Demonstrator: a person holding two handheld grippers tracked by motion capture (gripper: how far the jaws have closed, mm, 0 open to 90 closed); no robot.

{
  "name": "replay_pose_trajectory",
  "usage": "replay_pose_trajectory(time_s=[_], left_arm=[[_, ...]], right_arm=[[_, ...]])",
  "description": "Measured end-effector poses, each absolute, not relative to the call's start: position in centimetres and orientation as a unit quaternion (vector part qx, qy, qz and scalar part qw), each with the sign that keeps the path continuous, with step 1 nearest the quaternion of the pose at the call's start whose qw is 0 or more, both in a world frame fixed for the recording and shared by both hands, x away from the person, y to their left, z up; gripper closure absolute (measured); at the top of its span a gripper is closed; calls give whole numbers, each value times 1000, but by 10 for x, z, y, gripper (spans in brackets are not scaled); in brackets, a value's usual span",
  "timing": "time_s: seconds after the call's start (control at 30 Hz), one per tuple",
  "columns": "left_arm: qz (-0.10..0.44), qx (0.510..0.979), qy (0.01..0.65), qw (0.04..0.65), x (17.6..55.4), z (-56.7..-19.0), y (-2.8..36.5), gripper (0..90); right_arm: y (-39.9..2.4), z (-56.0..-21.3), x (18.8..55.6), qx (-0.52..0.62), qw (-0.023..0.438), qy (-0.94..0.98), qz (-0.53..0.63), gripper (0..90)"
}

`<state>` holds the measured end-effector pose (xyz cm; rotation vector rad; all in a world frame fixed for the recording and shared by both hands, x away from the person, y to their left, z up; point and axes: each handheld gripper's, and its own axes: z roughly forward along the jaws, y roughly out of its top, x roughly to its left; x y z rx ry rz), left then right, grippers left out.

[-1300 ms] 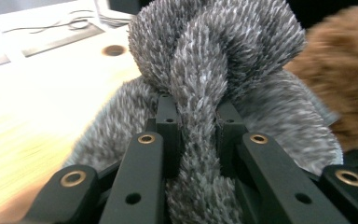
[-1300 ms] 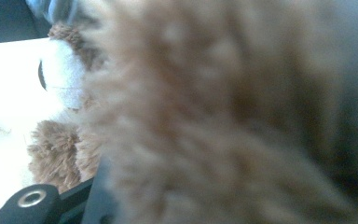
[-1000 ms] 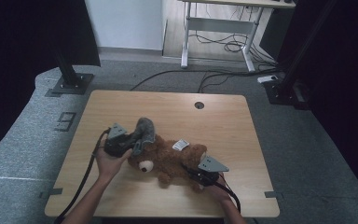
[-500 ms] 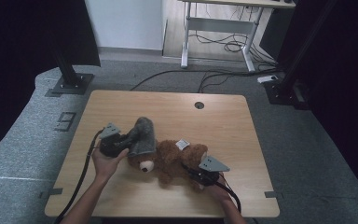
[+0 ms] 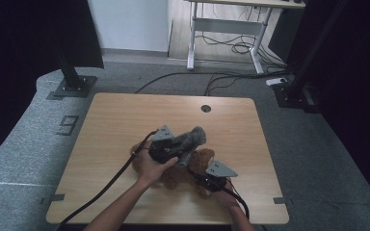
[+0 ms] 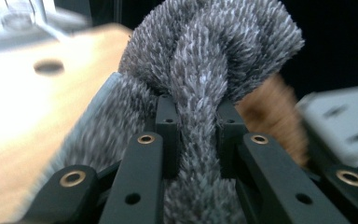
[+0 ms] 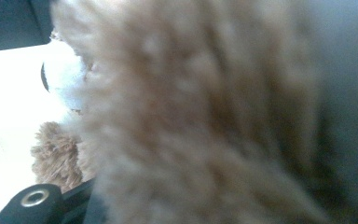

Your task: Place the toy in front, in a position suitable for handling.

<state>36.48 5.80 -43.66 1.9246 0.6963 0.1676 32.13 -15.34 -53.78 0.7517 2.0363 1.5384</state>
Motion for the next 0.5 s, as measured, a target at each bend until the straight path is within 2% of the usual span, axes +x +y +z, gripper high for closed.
replay_pose_trajectory(time_s=[0.07, 0.27, 0.5], left_arm=[[63, 816, 292, 495, 368, -450, 54, 758], [115, 831, 287, 462, 361, -448, 55, 762], [133, 828, 310, 448, 365, -448, 81, 765]], right_arm=[[-153, -538, 321, 273, 240, 746, 558, 579], [-152, -539, 320, 270, 245, 749, 554, 583], [-153, -539, 321, 273, 244, 746, 556, 586]])
